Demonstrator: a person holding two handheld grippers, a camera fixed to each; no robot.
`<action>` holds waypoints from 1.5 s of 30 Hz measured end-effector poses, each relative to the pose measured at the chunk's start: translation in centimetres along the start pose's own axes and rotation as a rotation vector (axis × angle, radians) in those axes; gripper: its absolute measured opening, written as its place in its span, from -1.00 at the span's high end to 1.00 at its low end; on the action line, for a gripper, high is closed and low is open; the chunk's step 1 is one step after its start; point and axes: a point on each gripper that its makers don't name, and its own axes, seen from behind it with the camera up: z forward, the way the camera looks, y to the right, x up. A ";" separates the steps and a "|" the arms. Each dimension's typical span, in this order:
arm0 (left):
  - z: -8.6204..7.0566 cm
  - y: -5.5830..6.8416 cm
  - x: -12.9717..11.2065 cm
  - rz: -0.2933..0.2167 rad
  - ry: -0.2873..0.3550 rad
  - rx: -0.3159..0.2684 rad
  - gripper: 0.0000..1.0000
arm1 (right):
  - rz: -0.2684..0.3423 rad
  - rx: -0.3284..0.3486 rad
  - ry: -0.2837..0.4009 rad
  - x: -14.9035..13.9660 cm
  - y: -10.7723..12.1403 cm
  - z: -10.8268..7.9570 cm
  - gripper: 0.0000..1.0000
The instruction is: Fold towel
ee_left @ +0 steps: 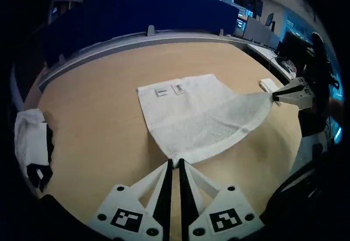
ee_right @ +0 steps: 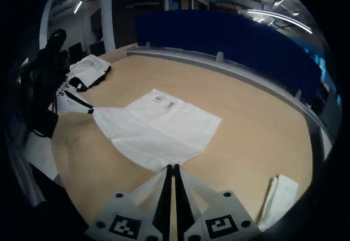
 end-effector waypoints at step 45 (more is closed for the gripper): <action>2.2 -2.6 6.1 -0.167 0.037 0.054 0.79 | -0.014 -0.045 -0.003 5.1 4.9 3.0 0.93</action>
